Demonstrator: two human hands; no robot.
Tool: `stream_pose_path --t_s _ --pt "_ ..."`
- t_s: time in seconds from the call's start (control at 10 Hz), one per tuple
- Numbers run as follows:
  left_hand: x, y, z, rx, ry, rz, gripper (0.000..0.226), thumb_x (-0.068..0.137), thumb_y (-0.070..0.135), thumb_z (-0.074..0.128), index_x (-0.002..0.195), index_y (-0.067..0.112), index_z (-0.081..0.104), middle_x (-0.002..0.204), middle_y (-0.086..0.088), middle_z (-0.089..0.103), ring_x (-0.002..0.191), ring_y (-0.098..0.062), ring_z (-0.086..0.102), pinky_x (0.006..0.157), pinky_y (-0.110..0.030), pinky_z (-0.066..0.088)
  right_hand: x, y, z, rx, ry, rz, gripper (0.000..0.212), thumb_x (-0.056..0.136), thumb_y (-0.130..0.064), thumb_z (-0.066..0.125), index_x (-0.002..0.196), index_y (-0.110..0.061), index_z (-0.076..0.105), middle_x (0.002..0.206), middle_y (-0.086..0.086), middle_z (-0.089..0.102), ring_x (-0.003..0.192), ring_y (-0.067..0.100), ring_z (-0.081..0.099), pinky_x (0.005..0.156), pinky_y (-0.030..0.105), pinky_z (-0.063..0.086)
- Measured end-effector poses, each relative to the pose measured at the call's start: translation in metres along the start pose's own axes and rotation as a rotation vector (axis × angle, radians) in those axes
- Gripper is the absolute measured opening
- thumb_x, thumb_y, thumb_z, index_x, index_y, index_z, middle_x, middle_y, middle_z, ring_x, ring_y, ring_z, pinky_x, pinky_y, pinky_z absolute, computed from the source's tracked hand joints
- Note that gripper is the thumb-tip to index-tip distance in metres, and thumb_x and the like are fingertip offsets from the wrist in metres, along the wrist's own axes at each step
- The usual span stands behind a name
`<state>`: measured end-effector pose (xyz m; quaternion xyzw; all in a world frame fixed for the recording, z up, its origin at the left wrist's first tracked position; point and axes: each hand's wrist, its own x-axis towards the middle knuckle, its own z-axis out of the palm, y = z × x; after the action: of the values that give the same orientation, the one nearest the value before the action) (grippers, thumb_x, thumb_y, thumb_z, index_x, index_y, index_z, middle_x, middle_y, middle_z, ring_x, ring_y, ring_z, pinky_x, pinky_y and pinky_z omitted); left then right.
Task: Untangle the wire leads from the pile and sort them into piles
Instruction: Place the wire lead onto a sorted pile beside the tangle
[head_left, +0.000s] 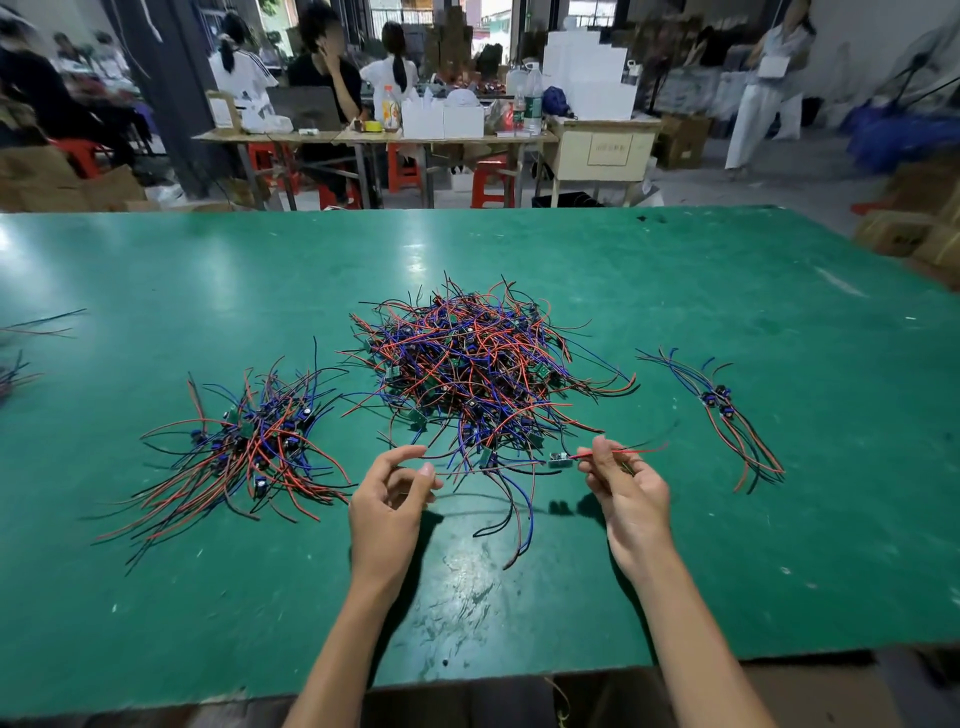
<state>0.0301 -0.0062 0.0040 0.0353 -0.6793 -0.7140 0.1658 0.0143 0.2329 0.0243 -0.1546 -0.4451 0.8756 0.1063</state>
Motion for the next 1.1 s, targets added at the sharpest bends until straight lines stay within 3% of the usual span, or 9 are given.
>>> stream_pose_path --t_s 0.2,0.4,0.5,0.6,0.7,0.8,0.9,1.0,1.1 --pt "0.001 -0.001 -0.002 0.013 0.008 0.009 0.02 0.093 0.014 0.071 0.104 0.031 0.073 0.087 -0.003 0.076 0.08 -0.017 0.073 0.075 -0.024 0.057 -0.002 -0.001 -0.003 0.059 -0.035 0.014 0.025 0.08 -0.012 0.07 0.104 -0.007 0.068 0.088 0.007 0.079 0.075 0.01 0.075 0.067 0.015 0.058" --pt "0.0 0.001 -0.003 0.042 -0.012 0.005 0.014 0.091 0.019 0.074 0.099 0.031 0.075 0.094 0.0 0.078 0.087 -0.018 0.073 0.08 -0.03 0.057 0.003 -0.009 0.005 -0.054 -0.023 0.03 0.019 0.089 -0.014 0.071 0.105 -0.006 0.064 0.091 0.014 0.077 0.073 0.024 0.077 0.059 0.026 0.062" --pt "-0.001 0.002 -0.002 0.052 -0.019 -0.005 0.012 0.089 0.022 0.077 0.097 0.031 0.076 0.095 0.0 0.077 0.087 -0.019 0.073 0.08 -0.032 0.059 0.025 -0.039 0.013 0.034 0.011 0.031 0.005 0.096 -0.01 0.064 0.1 -0.008 0.061 0.087 0.012 0.078 0.072 0.025 0.077 0.06 0.028 0.063" --pt "-0.001 0.002 -0.001 0.041 -0.006 -0.043 0.009 0.09 0.018 0.075 0.095 0.026 0.077 0.09 -0.002 0.078 0.082 -0.018 0.073 0.078 -0.035 0.06 0.057 -0.081 0.018 0.172 0.071 -0.083 0.007 0.099 -0.006 0.059 0.093 -0.01 0.059 0.077 0.005 0.077 0.069 0.02 0.076 0.065 0.027 0.063" --pt "-0.001 0.001 0.0 0.058 -0.007 -0.06 0.014 0.092 0.008 0.071 0.093 0.02 0.078 0.087 -0.003 0.077 0.08 -0.019 0.072 0.078 -0.036 0.061 0.082 -0.109 0.008 0.166 0.257 -0.176 0.015 0.101 -0.007 0.058 0.088 -0.014 0.056 0.076 0.001 0.075 0.071 0.012 0.073 0.086 0.023 0.059" --pt "-0.001 0.003 0.001 0.045 -0.005 -0.065 0.017 0.093 0.004 0.068 0.092 0.018 0.078 0.086 -0.004 0.077 0.083 -0.024 0.072 0.072 -0.026 0.06 0.091 -0.117 -0.024 -0.041 0.321 -0.143 0.036 0.095 -0.052 0.052 0.082 -0.018 0.051 0.059 -0.016 0.065 0.075 0.002 0.063 0.089 -0.001 0.043" --pt "0.0 0.001 0.0 0.037 -0.011 -0.077 0.018 0.095 0.004 0.065 0.093 0.017 0.078 0.087 -0.006 0.077 0.083 -0.027 0.072 0.078 -0.042 0.062 0.097 -0.1 -0.058 -0.471 0.301 -0.065 0.072 0.084 -0.067 0.032 0.093 0.0 0.056 0.067 -0.01 0.063 0.082 -0.028 0.046 0.076 -0.008 0.03" --pt "0.001 0.0 0.001 0.037 -0.014 -0.081 0.021 0.095 0.003 0.064 0.092 0.018 0.078 0.087 -0.006 0.077 0.082 -0.028 0.071 0.081 -0.05 0.061 0.104 -0.09 -0.067 -0.566 0.284 -0.118 0.027 0.104 -0.008 0.047 0.102 0.015 0.06 0.09 0.029 0.06 0.067 0.012 0.054 0.071 -0.002 0.039" --pt "0.001 0.001 0.001 0.042 -0.018 -0.082 0.024 0.095 0.002 0.063 0.09 0.02 0.079 0.087 -0.007 0.077 0.082 -0.03 0.071 0.079 -0.048 0.061 0.1 -0.085 -0.021 -0.303 0.327 -0.013 0.027 0.1 0.001 0.054 0.123 0.013 0.058 0.099 0.022 0.068 0.077 0.02 0.058 0.065 0.014 0.052"
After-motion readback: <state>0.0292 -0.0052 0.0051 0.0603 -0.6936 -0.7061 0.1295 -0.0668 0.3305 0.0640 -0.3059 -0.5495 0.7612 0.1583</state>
